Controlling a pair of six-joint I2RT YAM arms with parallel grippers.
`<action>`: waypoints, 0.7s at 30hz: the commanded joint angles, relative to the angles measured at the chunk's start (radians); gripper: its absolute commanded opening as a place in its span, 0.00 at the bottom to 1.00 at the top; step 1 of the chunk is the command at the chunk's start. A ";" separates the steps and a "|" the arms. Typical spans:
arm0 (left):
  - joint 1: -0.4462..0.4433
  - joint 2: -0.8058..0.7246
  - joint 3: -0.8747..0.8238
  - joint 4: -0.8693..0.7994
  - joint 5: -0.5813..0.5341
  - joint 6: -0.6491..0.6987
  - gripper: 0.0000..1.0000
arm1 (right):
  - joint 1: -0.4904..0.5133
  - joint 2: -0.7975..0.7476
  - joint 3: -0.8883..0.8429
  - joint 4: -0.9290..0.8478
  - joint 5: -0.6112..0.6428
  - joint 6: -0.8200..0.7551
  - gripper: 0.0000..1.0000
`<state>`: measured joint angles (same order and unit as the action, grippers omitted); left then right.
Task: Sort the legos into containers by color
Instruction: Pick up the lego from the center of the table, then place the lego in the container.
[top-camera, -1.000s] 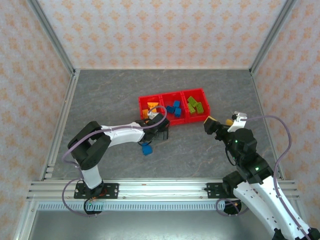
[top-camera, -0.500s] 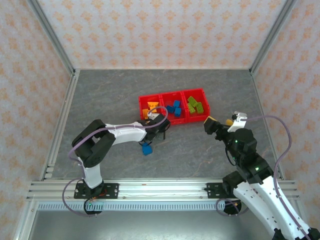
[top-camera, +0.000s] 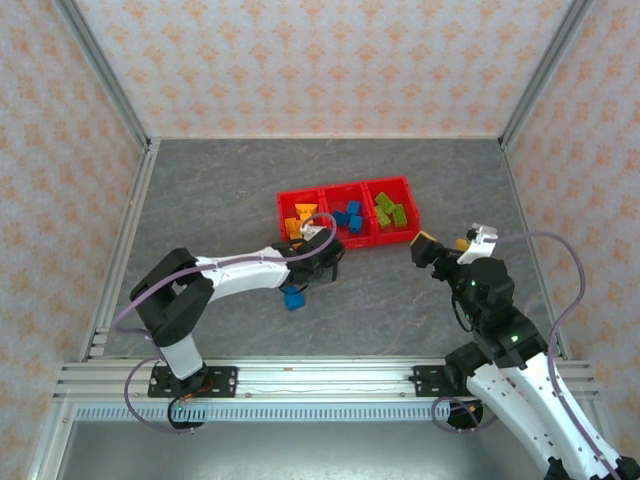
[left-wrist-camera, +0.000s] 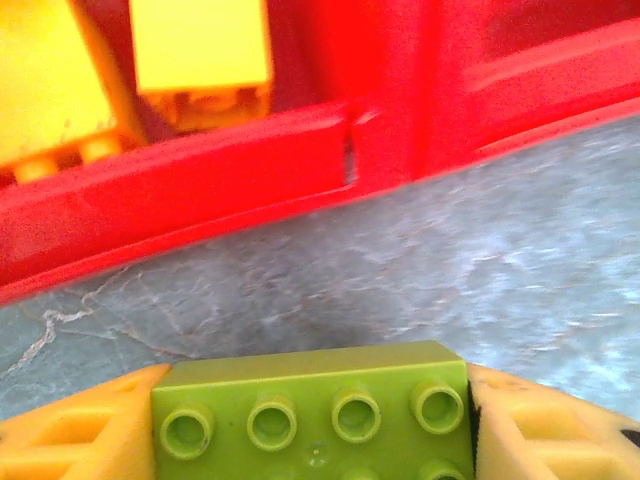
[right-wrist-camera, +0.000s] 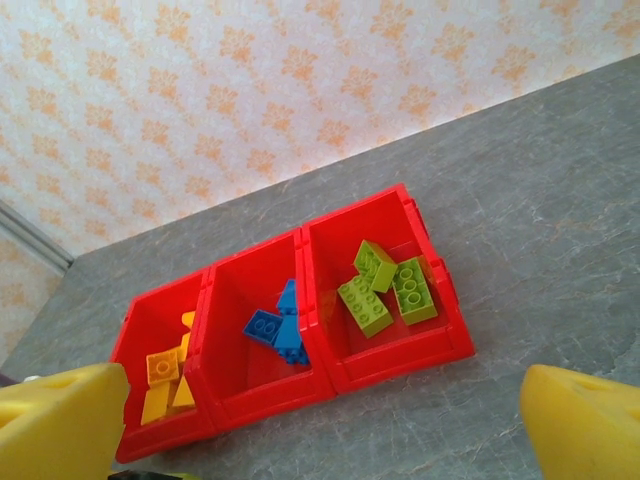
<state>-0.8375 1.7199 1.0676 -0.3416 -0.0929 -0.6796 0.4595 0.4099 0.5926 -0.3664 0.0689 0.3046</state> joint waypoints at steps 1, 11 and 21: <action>-0.007 -0.035 0.110 -0.053 -0.055 0.042 0.48 | 0.008 -0.033 -0.009 0.012 0.070 0.021 1.00; -0.005 0.181 0.521 -0.098 -0.092 0.293 0.51 | 0.008 -0.079 -0.016 0.007 0.122 0.042 1.00; -0.005 0.543 1.019 -0.147 -0.004 0.392 0.52 | 0.010 -0.080 -0.019 0.010 0.131 0.043 1.00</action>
<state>-0.8444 2.2196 1.9659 -0.4446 -0.1230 -0.3344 0.4603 0.3420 0.5926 -0.3664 0.1658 0.3374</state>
